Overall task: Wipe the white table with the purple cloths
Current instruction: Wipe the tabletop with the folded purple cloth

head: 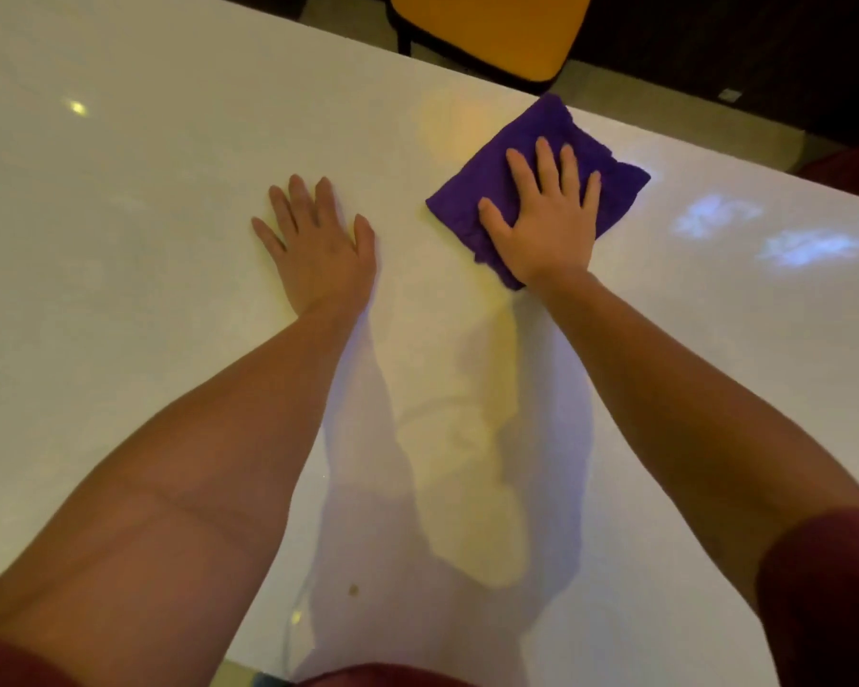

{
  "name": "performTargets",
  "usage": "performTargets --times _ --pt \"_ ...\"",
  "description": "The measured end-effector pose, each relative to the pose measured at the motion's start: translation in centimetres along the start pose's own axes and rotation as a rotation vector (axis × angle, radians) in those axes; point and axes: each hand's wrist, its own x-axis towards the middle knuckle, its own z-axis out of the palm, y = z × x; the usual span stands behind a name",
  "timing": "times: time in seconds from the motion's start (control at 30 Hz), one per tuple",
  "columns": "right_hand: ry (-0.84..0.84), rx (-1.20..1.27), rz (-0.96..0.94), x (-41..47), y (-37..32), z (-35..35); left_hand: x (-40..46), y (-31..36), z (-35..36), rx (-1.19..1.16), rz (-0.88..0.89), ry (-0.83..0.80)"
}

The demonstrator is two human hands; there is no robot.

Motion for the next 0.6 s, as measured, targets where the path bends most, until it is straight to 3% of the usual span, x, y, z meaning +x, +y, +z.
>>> performTargets --times 0.13,0.43,0.6 --pt "0.043 0.002 0.058 -2.5 0.5 0.1 0.2 0.0 0.3 -0.015 0.0 0.025" --pt "0.091 0.01 0.129 -23.8 0.6 2.6 0.3 0.0 0.5 -0.035 -0.002 0.06" --pt "0.054 0.064 0.236 -20.7 1.6 1.4 0.1 0.1 0.3 -0.042 -0.003 0.06"
